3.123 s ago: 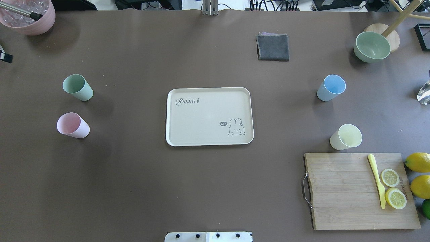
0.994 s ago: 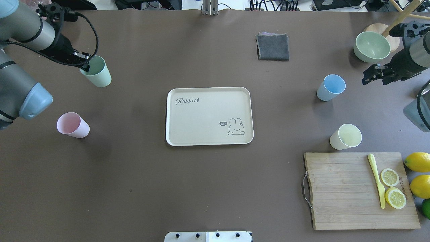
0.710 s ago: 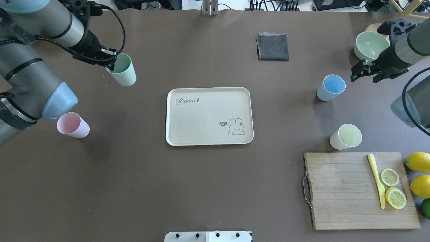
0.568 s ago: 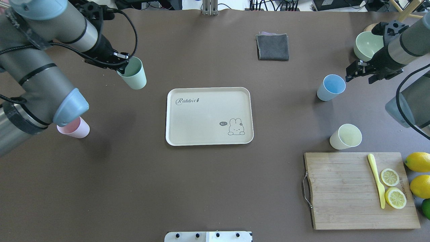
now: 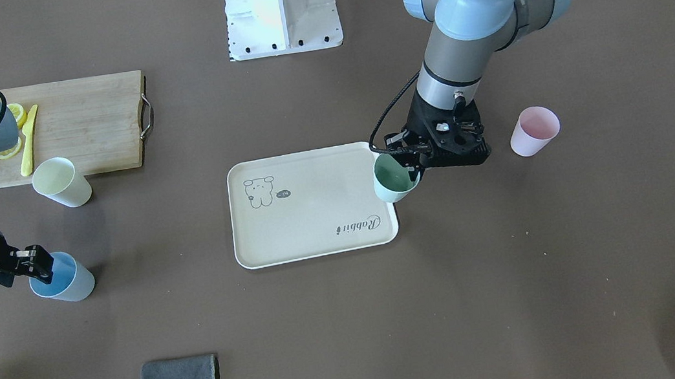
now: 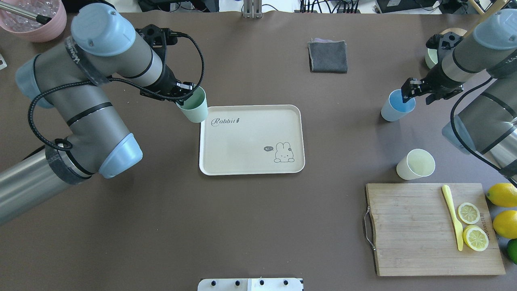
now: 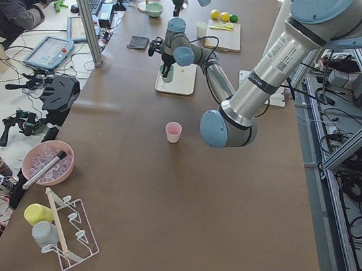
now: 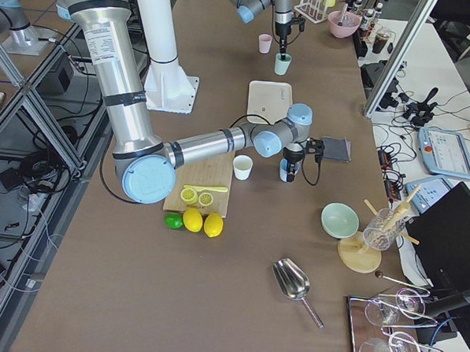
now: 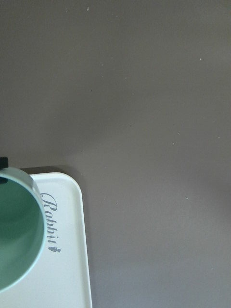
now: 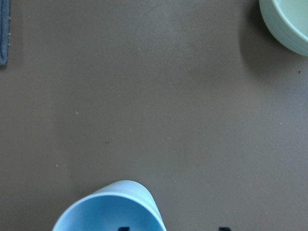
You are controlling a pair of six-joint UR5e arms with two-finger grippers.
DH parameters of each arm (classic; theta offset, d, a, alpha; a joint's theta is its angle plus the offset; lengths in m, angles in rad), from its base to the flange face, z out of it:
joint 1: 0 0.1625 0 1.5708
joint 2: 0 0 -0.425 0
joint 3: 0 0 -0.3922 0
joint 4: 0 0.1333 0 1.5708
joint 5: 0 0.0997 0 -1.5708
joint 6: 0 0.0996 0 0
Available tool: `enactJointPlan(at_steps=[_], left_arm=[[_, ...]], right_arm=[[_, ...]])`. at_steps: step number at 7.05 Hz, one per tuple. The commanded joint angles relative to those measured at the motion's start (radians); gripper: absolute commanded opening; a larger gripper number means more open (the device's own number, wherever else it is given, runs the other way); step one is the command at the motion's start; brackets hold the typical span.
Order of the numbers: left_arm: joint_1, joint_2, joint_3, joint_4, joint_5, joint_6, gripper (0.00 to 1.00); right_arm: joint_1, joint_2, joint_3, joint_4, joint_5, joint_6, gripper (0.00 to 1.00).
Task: Place all cups on tray
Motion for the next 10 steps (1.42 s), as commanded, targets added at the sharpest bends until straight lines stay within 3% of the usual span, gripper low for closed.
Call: enactJointPlan(at_steps=[1, 4, 5, 8, 9, 10], left_arm=[[0.055, -0.006, 0.025, -0.007, 0.047, -0.016, 0.00], [0.081, -0.008, 0.055, -0.014, 0.066, -0.018, 0.00], [0.069, -0.020, 0.084, -0.046, 0.066, -0.018, 0.00], [0.025, -0.045, 0.216, -0.193, 0.066, -0.024, 0.00], [0.029, -0.042, 0.251, -0.270, 0.066, -0.032, 0.29], [0.032, -0.045, 0.255, -0.287, 0.066, -0.036, 0.65]], right_arm=[[-0.016, 0.000, 0.000, 0.002, -0.011, 0.038, 0.00], [-0.015, 0.081, 0.101, -0.067, 0.026, 0.191, 0.00], [-0.015, 0.130, 0.124, -0.148, 0.026, 0.196, 0.00], [-0.063, 0.227, 0.135, -0.173, 0.021, 0.334, 0.00], [-0.103, 0.259, 0.135, -0.173, 0.015, 0.401, 0.00], [-0.131, 0.284, 0.135, -0.175, -0.005, 0.447, 0.00]])
